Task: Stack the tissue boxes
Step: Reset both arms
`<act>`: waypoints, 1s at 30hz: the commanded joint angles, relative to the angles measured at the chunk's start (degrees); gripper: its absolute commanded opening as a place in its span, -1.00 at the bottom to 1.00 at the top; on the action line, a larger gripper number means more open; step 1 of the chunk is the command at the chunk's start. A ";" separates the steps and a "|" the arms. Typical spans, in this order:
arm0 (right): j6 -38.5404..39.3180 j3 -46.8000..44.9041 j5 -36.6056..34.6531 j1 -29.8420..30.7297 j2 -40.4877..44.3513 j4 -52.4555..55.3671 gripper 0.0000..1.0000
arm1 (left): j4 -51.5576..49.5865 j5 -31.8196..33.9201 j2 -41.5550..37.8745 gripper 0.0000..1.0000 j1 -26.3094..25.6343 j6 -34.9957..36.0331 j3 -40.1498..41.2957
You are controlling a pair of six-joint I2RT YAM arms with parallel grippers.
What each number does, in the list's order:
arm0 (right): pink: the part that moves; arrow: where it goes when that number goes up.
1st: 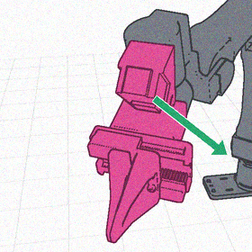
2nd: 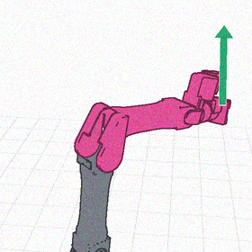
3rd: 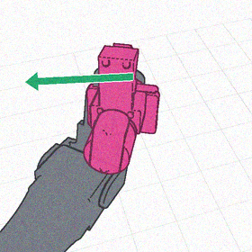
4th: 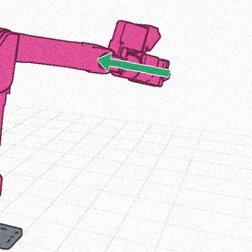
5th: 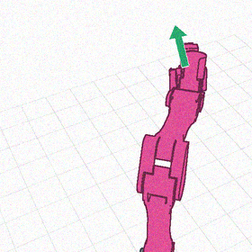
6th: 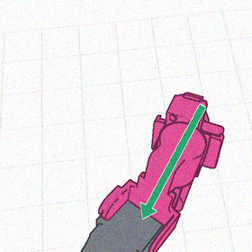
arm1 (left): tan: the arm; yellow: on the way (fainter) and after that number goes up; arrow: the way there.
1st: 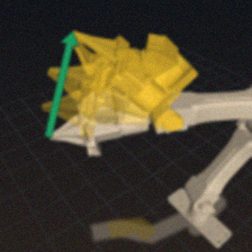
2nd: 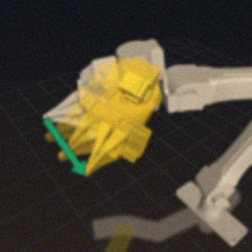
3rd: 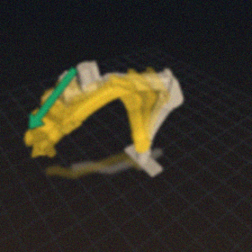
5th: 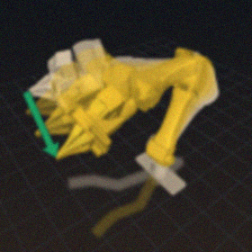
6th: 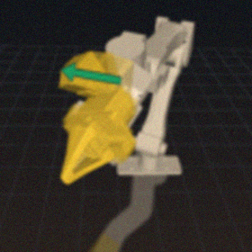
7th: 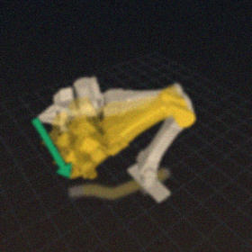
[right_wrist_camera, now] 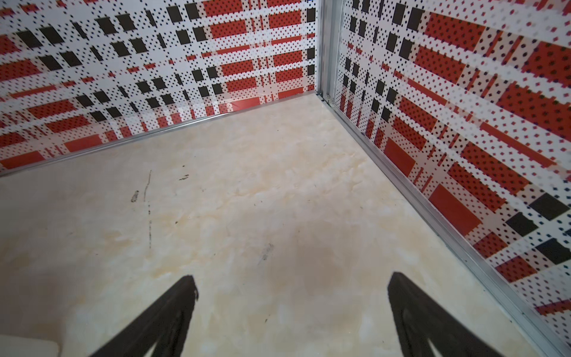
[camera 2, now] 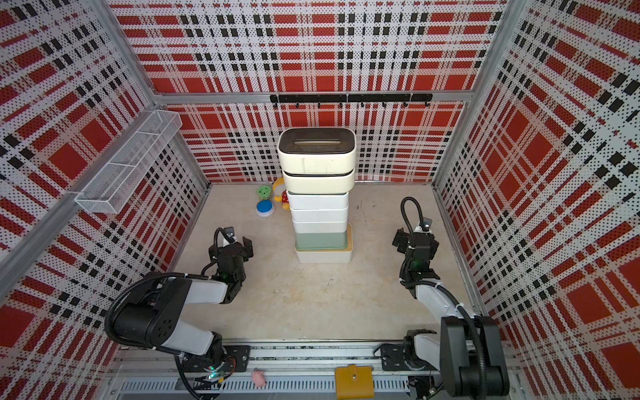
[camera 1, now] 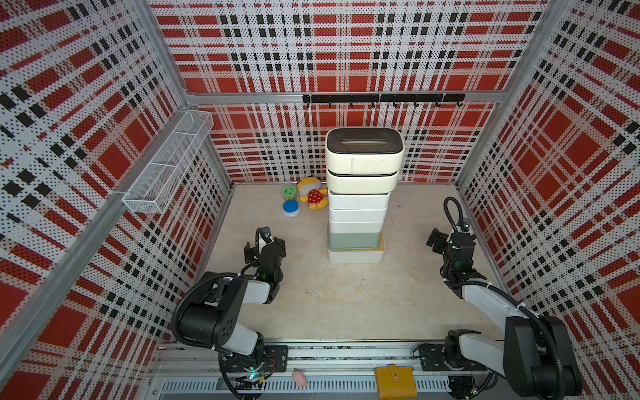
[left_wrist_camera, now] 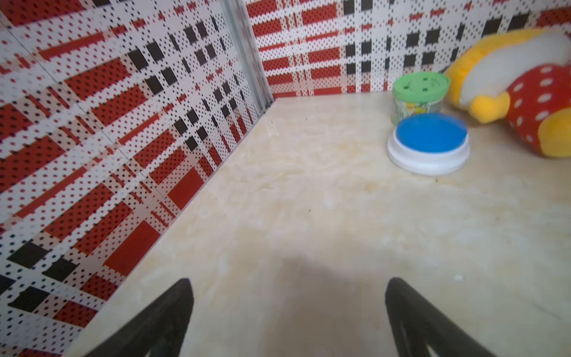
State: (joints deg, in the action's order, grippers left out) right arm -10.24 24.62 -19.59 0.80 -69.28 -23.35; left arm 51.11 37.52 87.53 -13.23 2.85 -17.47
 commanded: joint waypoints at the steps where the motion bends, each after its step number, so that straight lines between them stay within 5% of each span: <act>1: 3.27 -1.88 -1.06 -0.96 -2.33 -12.62 0.99 | 9.96 -4.13 -0.57 0.99 0.41 2.35 -1.01; 7: 5.43 -2.81 2.87 -1.93 -10.93 -21.73 0.99 | 8.00 -13.38 0.46 0.99 3.70 0.57 -0.92; 9: 4.90 -2.95 3.27 -1.94 -12.01 -21.70 0.99 | 16.96 -14.35 4.76 0.99 4.26 1.32 0.16; 16: 11.69 -5.63 7.91 1.23 -23.18 -39.87 0.99 | 8.97 -14.10 3.58 0.99 3.93 1.33 -3.05; 18: 11.67 -3.28 8.76 1.42 -20.50 -30.55 0.99 | 8.08 -14.99 3.50 0.99 4.46 0.86 -3.44; 30: 13.14 -1.32 14.06 1.04 -22.17 -29.38 0.99 | 4.08 -18.79 3.29 0.99 6.57 -0.68 -5.29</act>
State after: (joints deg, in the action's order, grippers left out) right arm 1.34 22.55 -6.66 2.11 -90.94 -50.13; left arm 55.88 20.14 90.83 -7.14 3.18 -21.61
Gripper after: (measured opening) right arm 0.996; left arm 0.994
